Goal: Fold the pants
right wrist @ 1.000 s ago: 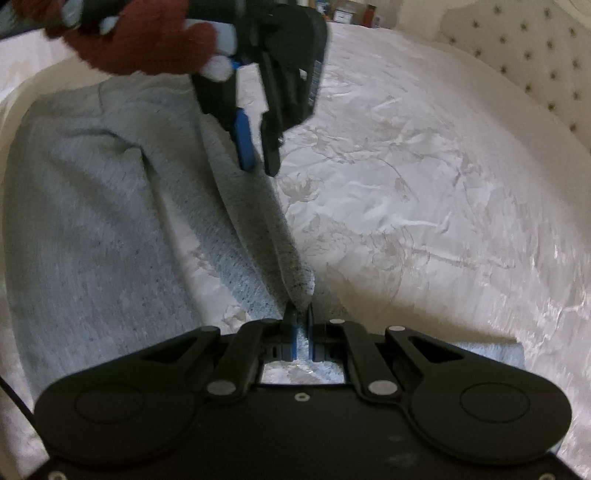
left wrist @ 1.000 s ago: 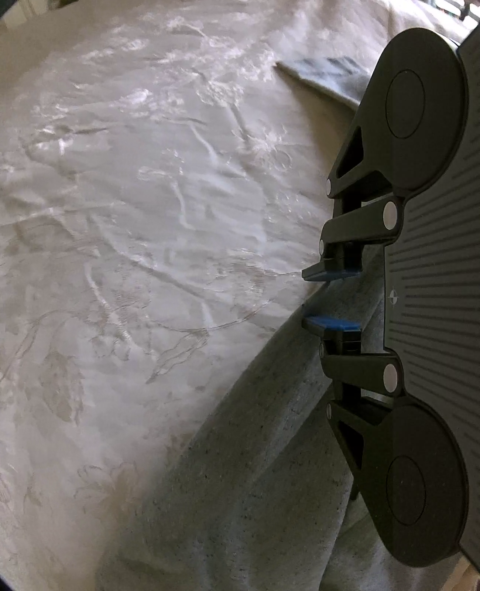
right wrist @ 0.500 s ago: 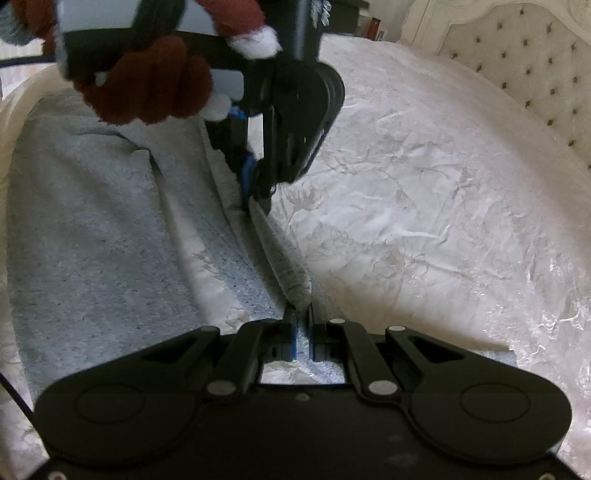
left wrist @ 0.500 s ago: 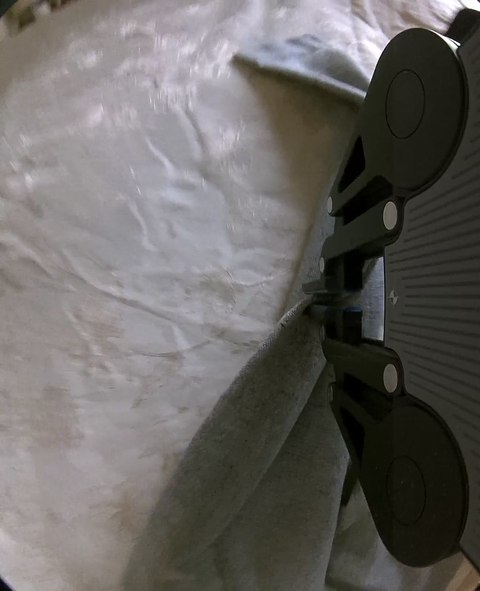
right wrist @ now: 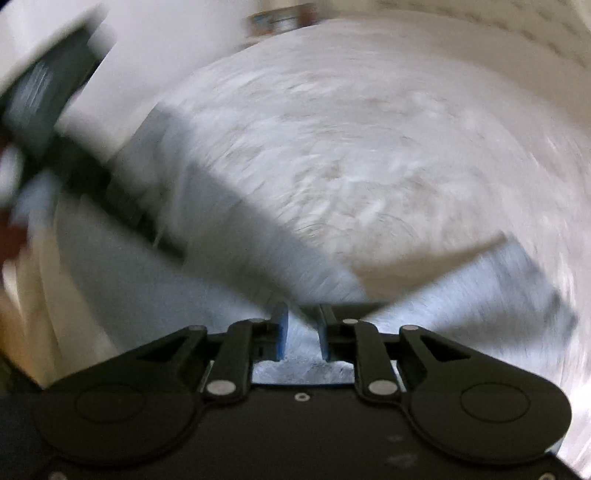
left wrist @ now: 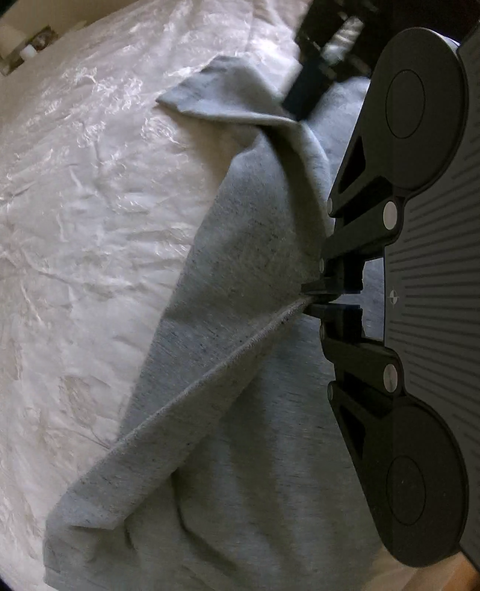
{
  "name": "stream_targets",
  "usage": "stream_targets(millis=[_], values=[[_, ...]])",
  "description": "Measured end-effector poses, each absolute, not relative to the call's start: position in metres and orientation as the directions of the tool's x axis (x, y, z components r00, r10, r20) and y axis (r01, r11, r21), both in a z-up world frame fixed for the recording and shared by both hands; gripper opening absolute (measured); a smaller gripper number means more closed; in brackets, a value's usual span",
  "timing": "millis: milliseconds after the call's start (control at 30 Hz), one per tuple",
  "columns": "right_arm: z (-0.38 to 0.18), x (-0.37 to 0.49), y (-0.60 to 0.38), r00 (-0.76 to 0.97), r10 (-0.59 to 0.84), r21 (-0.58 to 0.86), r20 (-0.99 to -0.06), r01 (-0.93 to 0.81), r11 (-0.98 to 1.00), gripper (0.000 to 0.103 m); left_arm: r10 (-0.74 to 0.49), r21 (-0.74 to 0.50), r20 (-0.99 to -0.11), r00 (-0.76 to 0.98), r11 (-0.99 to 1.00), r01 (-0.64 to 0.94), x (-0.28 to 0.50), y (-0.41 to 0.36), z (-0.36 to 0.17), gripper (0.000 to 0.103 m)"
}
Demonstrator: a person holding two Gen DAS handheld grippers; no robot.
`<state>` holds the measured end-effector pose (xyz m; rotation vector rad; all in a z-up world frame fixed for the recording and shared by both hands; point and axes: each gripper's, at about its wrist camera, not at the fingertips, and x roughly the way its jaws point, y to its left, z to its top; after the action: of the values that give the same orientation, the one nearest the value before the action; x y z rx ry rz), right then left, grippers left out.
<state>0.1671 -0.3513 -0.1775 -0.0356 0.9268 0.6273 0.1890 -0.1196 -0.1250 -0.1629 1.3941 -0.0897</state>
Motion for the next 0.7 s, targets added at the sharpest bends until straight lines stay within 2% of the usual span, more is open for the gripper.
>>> stream_targets(millis=[67,267,500,533,567,600,633,700], values=[[-0.175,0.178,-0.366,0.487,0.444,0.272,-0.752,-0.384,0.883,0.028,-0.152,-0.16,-0.969,0.193,0.987,-0.024,0.189,-0.122,-0.127,0.004],[-0.202,0.247,-0.378,0.515,0.161,0.167,-0.842,-0.033,0.985,0.033,-0.145,-0.148,-0.962,0.231,0.989,0.007,0.185,-0.124,-0.128,0.004],[-0.254,0.314,-0.356,0.326,-0.049,0.012,-0.944,0.181,0.983,0.037,-0.149,-0.156,-0.957,0.249,0.988,-0.009,0.18,-0.12,-0.13,0.004],[-0.256,0.314,-0.353,0.322,-0.066,-0.006,-0.944,0.183,0.983,0.036,-0.15,-0.159,-0.956,0.253,0.987,-0.014,0.181,-0.12,-0.13,0.004],[-0.256,0.314,-0.35,0.324,-0.08,-0.025,-0.943,0.173,0.985,0.03,-0.154,-0.163,-0.954,0.257,0.986,-0.016,0.179,-0.117,-0.128,0.004],[-0.254,0.315,-0.348,0.329,-0.081,-0.029,-0.941,0.159,0.987,0.02,-0.156,-0.167,-0.951,0.266,0.986,-0.017,0.18,-0.117,-0.126,0.003],[-0.249,0.313,-0.35,0.344,-0.054,-0.004,-0.938,0.146,0.989,0.004,-0.159,-0.169,-0.948,0.276,0.985,-0.015,0.181,-0.116,-0.124,0.003],[-0.231,0.307,-0.363,0.396,-0.003,0.068,-0.918,0.167,0.984,0.003,-0.16,-0.169,-0.938,0.309,0.986,-0.003,0.182,-0.115,-0.116,0.003]])
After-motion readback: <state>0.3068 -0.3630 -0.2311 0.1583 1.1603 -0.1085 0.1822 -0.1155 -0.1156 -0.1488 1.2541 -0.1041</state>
